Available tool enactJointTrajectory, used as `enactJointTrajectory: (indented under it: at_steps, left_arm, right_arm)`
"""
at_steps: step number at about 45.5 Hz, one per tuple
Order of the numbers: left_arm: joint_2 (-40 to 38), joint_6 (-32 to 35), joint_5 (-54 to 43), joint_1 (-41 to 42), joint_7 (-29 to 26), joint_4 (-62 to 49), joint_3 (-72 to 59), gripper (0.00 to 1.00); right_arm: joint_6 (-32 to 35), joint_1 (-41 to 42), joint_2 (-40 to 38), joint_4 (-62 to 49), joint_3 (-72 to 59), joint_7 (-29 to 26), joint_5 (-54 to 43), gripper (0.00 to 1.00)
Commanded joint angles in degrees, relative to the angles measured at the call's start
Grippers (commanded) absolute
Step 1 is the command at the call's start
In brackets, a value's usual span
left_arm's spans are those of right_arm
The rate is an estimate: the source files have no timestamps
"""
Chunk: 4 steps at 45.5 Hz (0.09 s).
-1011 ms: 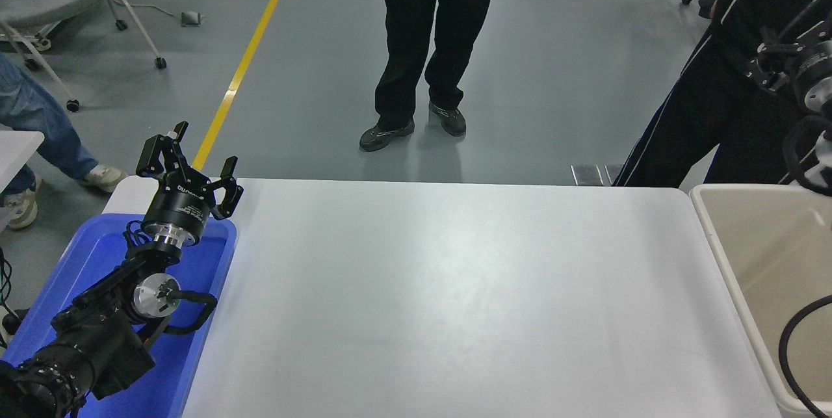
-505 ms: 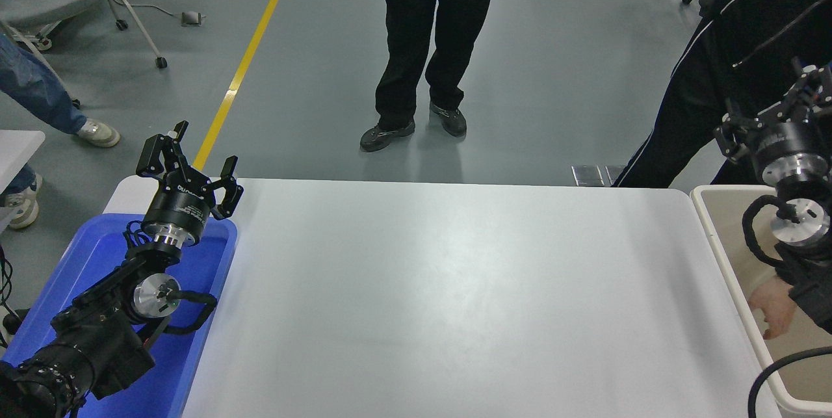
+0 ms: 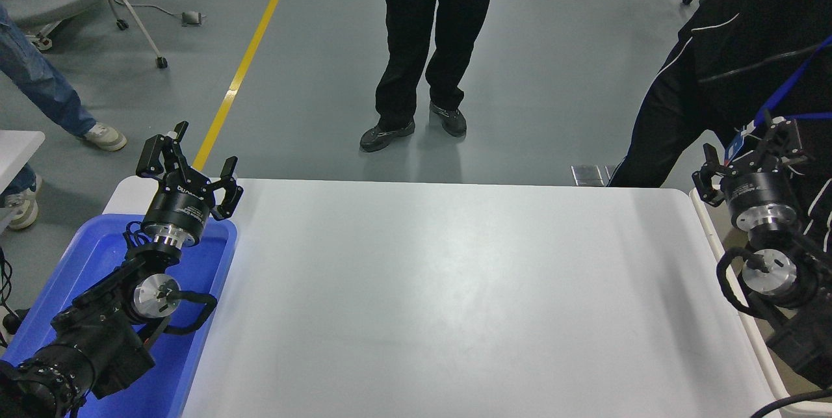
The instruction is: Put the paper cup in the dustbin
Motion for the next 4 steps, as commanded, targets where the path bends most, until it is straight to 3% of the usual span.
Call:
enactJointTrajectory:
  at_steps: [1, 4]
  left_arm:
    - [0.00, 0.00, 0.00, 0.00, 0.00, -0.02, 0.00, 1.00]
    - [0.00, 0.00, 0.00, 0.00, 0.00, -0.02, 0.00, 1.00]
  right_arm:
    - [0.23, -0.99, 0.72, -0.03, -0.36, 0.62, -0.22, 1.00]
    - [0.41, -0.90, 0.72, -0.03, -0.36, 0.53, -0.22, 1.00]
